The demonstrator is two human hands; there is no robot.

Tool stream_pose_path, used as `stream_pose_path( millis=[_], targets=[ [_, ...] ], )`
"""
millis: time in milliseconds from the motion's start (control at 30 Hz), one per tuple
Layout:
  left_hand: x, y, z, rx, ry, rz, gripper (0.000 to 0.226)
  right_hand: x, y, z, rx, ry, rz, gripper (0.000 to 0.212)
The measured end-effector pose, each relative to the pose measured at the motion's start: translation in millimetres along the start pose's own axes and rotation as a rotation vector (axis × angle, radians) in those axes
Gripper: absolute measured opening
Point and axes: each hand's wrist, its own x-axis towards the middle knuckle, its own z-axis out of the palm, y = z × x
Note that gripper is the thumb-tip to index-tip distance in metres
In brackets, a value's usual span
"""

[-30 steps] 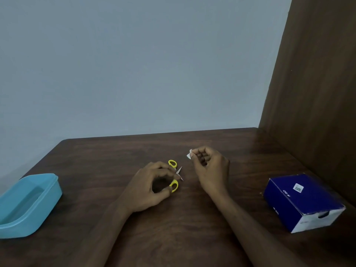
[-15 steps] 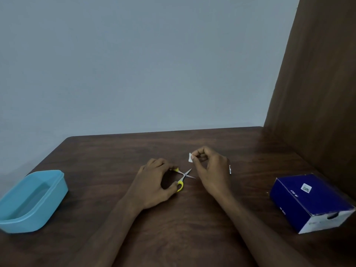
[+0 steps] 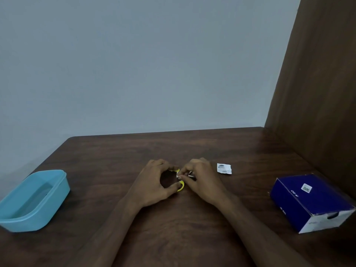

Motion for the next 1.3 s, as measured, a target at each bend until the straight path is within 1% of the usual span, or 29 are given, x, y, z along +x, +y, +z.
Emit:
stream_pose_path(
  millis=[33,133,200,300,367,400,467,533,600,667,700,733,867,1000,1133,1233,1300],
  targets=[
    [0,0,-1,-0.005,0.001,0.0,0.057,0,-1,0,-0.003,-0.003,0.004,0.002],
    [-1,0,-4,-0.042,0.01,-0.015,0.056,4,11,-5,-0.059,0.124,0.143,0.004],
    [-1,1,-5,-0.057,0.01,-0.023,0.053,3,17,-8,-0.076,0.167,0.206,0.006],
    [0,1,-4,-0.049,0.027,-0.034,0.051,0,12,-6,-0.075,0.096,0.128,0.003],
    [0,0,-4,-0.047,0.053,-0.052,0.045,-1,9,-6,-0.088,0.054,0.102,0.002],
    [-1,0,-3,-0.048,0.07,-0.061,0.041,-1,10,-7,-0.091,0.072,0.122,0.003],
    [-1,0,-3,-0.043,0.099,-0.071,0.034,1,18,-9,-0.094,0.175,0.178,0.006],
    [-1,1,-3,-0.043,0.127,-0.098,0.028,1,21,-8,-0.096,0.25,0.176,0.007],
    [-1,1,-3,-0.067,0.15,-0.119,0.018,0,18,-4,-0.09,0.238,0.125,0.006],
    [-1,1,-3,-0.105,0.162,-0.11,0.016,-1,16,0,-0.101,0.188,0.092,0.003],
    [0,0,-2,-0.129,0.164,-0.111,0.016,0,16,0,-0.103,0.189,0.094,0.003],
    [0,0,-2,-0.145,0.164,-0.117,0.015,0,17,-1,-0.085,0.216,0.104,0.004],
    [1,0,-2,-0.131,0.109,-0.151,0.011,1,16,-12,0.063,0.428,0.16,0.011],
    [0,4,-2,-0.097,0.075,-0.146,0.011,-2,7,-12,0.178,0.505,0.207,0.011],
    [-6,9,-3,-0.12,0.098,-0.127,0.025,-4,-4,-8,0.314,0.518,0.241,0.014],
    [-10,6,-1,-0.134,0.132,-0.17,0.035,-5,-7,-3,0.414,0.439,0.252,0.013],
    [-13,4,-2,-0.188,0.16,-0.217,0.033,-8,-11,-2,0.469,0.378,0.249,0.014]
  ],
)
